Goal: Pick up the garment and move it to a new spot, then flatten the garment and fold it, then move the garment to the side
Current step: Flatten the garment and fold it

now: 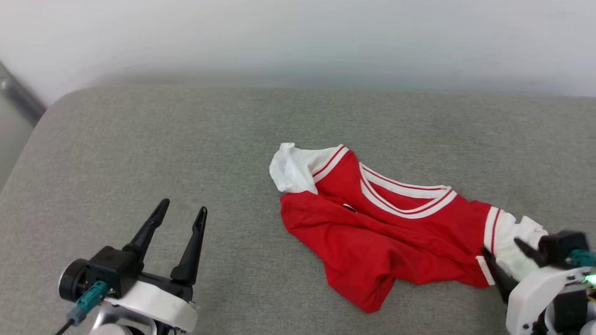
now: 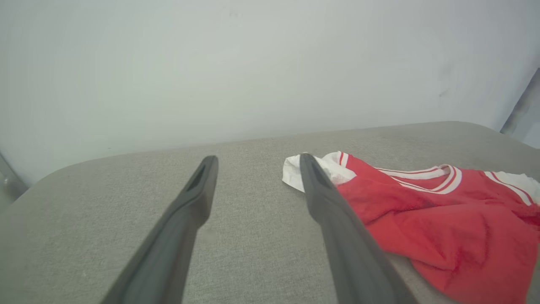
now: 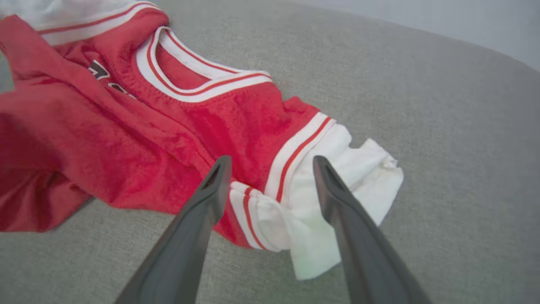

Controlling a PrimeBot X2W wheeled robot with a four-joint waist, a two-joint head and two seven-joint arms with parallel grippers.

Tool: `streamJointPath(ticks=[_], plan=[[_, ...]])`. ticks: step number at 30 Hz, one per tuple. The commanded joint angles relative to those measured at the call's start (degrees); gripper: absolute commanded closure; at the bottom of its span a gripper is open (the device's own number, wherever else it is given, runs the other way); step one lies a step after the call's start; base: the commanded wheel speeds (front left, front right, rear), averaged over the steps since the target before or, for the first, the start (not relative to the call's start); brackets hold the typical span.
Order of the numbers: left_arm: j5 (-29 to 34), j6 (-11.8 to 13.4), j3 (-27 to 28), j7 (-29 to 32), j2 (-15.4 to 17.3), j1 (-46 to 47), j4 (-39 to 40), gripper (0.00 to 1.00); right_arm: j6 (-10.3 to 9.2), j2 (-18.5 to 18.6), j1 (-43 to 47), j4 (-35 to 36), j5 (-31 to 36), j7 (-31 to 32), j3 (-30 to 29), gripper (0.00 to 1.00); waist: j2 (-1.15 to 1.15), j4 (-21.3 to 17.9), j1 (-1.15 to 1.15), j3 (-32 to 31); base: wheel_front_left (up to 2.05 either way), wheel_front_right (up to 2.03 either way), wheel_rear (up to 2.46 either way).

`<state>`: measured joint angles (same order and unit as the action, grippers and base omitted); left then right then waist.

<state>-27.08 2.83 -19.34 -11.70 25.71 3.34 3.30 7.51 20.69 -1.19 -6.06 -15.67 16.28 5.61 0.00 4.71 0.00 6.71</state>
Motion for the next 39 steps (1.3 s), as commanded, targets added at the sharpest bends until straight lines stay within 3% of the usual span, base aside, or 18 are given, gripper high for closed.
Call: streamJointPath(ticks=[1,6,10,14,18,22,26,35,39], plan=[[-0.3,-0.2,0.4,0.2,0.4,0.9,0.1,0.0,-0.04,-0.7,-0.2,1.7,-0.7,-0.7,-1.0,0.0,0.0,-1.1,0.0,-0.6,0.0,0.0,0.0],[-2.4,-1.8,1.0,1.9,1.3,3.5,1.4,0.0,-0.04,-2.7,-0.5,10.9,-1.3,-3.9,-6.3,0.0,0.0,-3.9,0.0,-0.5,0.0,0.0,0.0],[-5.7,-4.0,2.5,6.1,2.9,8.7,2.0,0.0,-0.03,-6.5,-1.2,17.1,-0.6,-8.2,-10.6,0.0,0.0,-6.4,0.0,2.0,0.0,0.0,0.0],[-10.0,-7.5,1.6,18.4,6.6,19.8,0.0,0.0,-0.03,-11.0,-2.0,21.3,0.8,-13.5,-13.7,0.0,0.0,-9.8,0.0,6.5,0.0,0.0,0.0],[-13.5,-9.0,-0.9,31.8,9.7,29.2,-4.5,0.0,-0.03,-13.1,-2.9,21.8,1.7,-16.2,-14.5,0.0,0.0,-12.6,0.0,10.1,0.0,0.0,0.0],[-20.6,-9.4,-3.2,47.0,10.2,36.8,-8.5,0.0,-0.03,-14.6,-3.6,21.4,2.4,-17.5,-14.8,0.0,0.0,-15.0,0.0,13.1,0.0,0.0,0.0],[-23.2,-9.3,-5.2,57.2,11.3,41.7,-11.8,0.0,-0.03,-15.6,-3.8,20.7,2.9,-18.4,-14.5,0.0,0.0,-17.0,0.0,15.8,0.0,0.0,0.0],[-20.9,-9.2,-9.0,64.4,12.4,46.7,-16.7,0.0,-0.03,-17.2,-4.7,18.4,2.4,-20.3,-13.8,0.0,0.0,-19.8,0.0,19.6,0.0,0.0,0.0],[-15.6,-9.6,-12.3,64.8,15.3,47.7,-18.7,0.0,-0.03,-17.5,-5.1,17.8,3.0,-21.5,-12.7,0.0,0.0,-20.3,0.0,20.6,0.0,0.0,0.0]])
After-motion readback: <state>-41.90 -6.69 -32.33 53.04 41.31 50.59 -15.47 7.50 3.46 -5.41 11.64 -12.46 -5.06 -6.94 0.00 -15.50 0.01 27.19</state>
